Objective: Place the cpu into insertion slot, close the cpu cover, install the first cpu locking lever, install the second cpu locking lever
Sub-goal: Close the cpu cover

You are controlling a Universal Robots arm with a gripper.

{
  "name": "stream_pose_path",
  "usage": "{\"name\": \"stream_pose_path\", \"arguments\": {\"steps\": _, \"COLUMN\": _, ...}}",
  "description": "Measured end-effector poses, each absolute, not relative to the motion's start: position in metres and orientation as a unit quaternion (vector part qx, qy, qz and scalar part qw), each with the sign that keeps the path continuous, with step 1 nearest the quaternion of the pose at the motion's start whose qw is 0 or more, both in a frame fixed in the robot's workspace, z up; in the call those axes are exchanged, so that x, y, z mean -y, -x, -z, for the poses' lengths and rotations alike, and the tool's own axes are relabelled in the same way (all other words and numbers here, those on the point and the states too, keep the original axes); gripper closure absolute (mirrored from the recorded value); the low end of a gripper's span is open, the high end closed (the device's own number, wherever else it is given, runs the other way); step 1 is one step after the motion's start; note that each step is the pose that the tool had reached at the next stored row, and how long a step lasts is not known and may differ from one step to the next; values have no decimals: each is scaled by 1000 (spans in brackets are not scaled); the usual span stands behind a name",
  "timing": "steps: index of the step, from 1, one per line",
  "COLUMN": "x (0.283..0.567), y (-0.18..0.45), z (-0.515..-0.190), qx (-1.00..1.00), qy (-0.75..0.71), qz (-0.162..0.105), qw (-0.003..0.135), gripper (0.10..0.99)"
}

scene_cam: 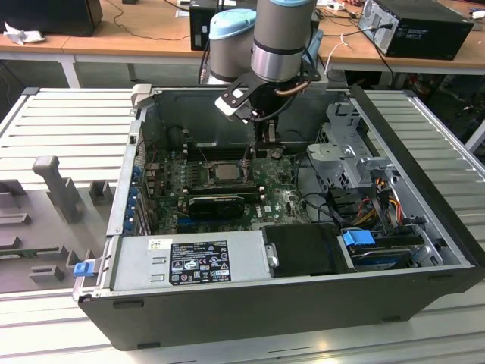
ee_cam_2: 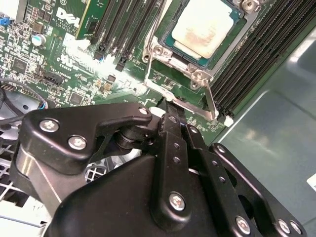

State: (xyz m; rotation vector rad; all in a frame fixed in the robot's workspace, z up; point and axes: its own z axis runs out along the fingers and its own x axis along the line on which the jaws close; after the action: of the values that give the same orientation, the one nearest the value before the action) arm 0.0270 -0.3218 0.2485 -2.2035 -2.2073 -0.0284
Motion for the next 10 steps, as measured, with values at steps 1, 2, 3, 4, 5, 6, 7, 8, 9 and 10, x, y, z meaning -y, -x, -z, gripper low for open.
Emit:
{"name": "stream_pose_path", "arguments": {"steps": 1, "x": 322, "y": -26, "z": -248, "qx": 708, "qy": 706, "qz": 9, "qw": 11, "gripper": 980}}
{"name": "stream_pose_path", "arguments": {"steps": 2, "x": 322, "y": -25, "z": -248, "qx": 708, "qy": 706, "qz": 9, "qw": 11, "gripper": 980}}
{"name": "stream_pose_path", "arguments": {"steps": 3, "x": 322, "y": -24, "z": -248, "qx": 708, "qy": 706, "qz": 9, "qw": 11, "gripper": 980}}
{"name": "stream_pose_path", "arguments": {"steps": 4, "x": 322, "y": -23, "z": -248, "qx": 708, "qy": 706, "qz": 9, "qw": 11, "gripper": 980}}
{"name": "stream_pose_path", "arguments": {"steps": 5, "x": 322, "y": -22, "z": -248, "qx": 708, "qy": 706, "qz": 9, "qw": 11, "gripper": 980}}
{"name": "stream_pose_path", "arguments": {"steps": 6, "x": 322, "y": -21, "z": -248, "qx": 708, "qy": 706, "qz": 9, "qw": 11, "gripper": 980}}
{"name": "stream_pose_path", "arguments": {"steps": 7, "x": 322, "y": -20, "z": -248, "qx": 708, "qy": 706, "qz": 9, "qw": 11, "gripper": 980}}
{"name": "stream_pose_path", "arguments": {"steps": 8, "x": 322, "y": -19, "z": -248, "qx": 708, "qy": 706, "qz": 9, "qw": 11, "gripper": 980}}
{"name": "stream_pose_path", "arguments": {"steps": 9, "x": 322, "y": -19, "z": -248, "qx": 708, "qy": 706, "qz": 9, "qw": 11, "gripper": 980}}
{"name": "stream_pose_path", "arguments": {"steps": 10, "x": 322, "y": -18, "z": -248, "qx": 708, "qy": 706, "qz": 9, "qw": 11, "gripper": 980}}
